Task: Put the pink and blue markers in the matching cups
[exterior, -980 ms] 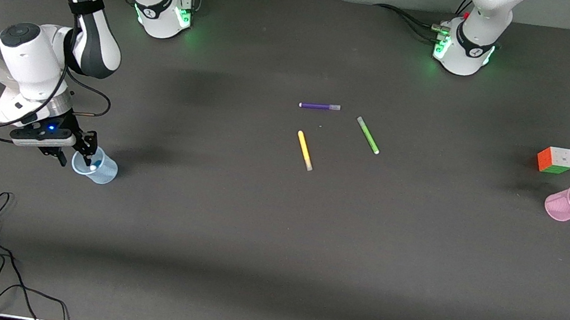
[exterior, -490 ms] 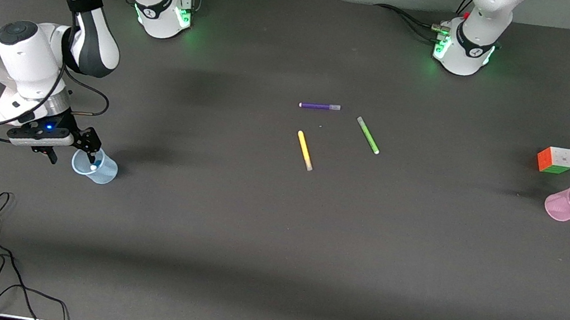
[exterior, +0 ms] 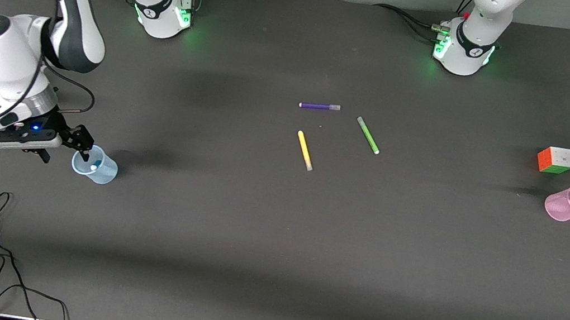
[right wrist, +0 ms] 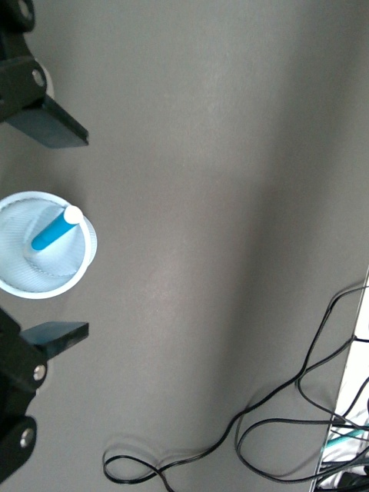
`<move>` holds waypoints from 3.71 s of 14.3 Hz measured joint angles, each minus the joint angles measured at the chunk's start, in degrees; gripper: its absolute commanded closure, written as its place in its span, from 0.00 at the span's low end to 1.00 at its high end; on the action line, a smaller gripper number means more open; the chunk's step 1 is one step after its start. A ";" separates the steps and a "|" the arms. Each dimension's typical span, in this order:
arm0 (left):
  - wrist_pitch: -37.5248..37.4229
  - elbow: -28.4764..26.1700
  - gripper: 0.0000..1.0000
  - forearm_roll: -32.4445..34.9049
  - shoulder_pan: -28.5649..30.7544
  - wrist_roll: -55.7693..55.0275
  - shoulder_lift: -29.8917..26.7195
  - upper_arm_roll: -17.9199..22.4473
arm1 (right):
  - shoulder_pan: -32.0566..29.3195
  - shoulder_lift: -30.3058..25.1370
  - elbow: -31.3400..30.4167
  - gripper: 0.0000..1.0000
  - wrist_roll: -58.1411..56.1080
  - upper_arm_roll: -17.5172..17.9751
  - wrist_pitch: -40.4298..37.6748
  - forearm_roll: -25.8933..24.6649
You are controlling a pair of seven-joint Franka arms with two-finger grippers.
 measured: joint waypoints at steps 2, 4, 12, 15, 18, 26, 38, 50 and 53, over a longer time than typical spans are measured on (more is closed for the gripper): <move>-1.04 0.49 1.00 -0.51 0.52 0.74 1.23 -0.02 | 0.06 -0.28 5.07 0.00 0.42 0.17 -8.99 0.77; -2.04 1.10 1.00 -0.68 1.34 1.74 2.34 -0.07 | 0.07 -0.77 10.32 0.00 0.57 0.54 -18.88 1.80; -6.08 4.97 0.01 -1.28 2.75 3.57 6.48 -0.20 | 0.10 -8.06 25.13 0.00 5.88 2.74 -52.71 2.24; -6.31 6.06 0.01 -1.47 2.76 3.58 7.17 -0.31 | 0.09 -10.44 28.72 0.00 9.53 4.77 -61.11 0.27; -6.57 8.20 0.01 -1.51 2.73 -0.92 6.03 -0.66 | 0.08 -13.66 29.27 0.00 12.72 7.83 -64.24 -1.71; -8.95 10.18 0.01 12.33 -8.09 -41.85 -14.59 -1.70 | -3.91 -12.85 25.35 0.00 13.03 7.92 -58.85 -1.75; -10.38 9.91 0.01 32.26 -24.66 -97.93 -26.73 -14.27 | -3.79 -9.54 23.65 0.00 13.03 8.18 -55.60 -1.71; -12.19 9.30 0.01 36.67 -24.90 -123.94 -25.61 -22.44 | -3.56 -9.71 24.12 0.00 12.60 8.17 -54.65 -1.70; -12.19 9.38 0.01 36.92 -24.90 -124.01 -25.40 -22.47 | -3.53 -9.42 24.17 0.00 12.60 8.17 -54.65 -1.70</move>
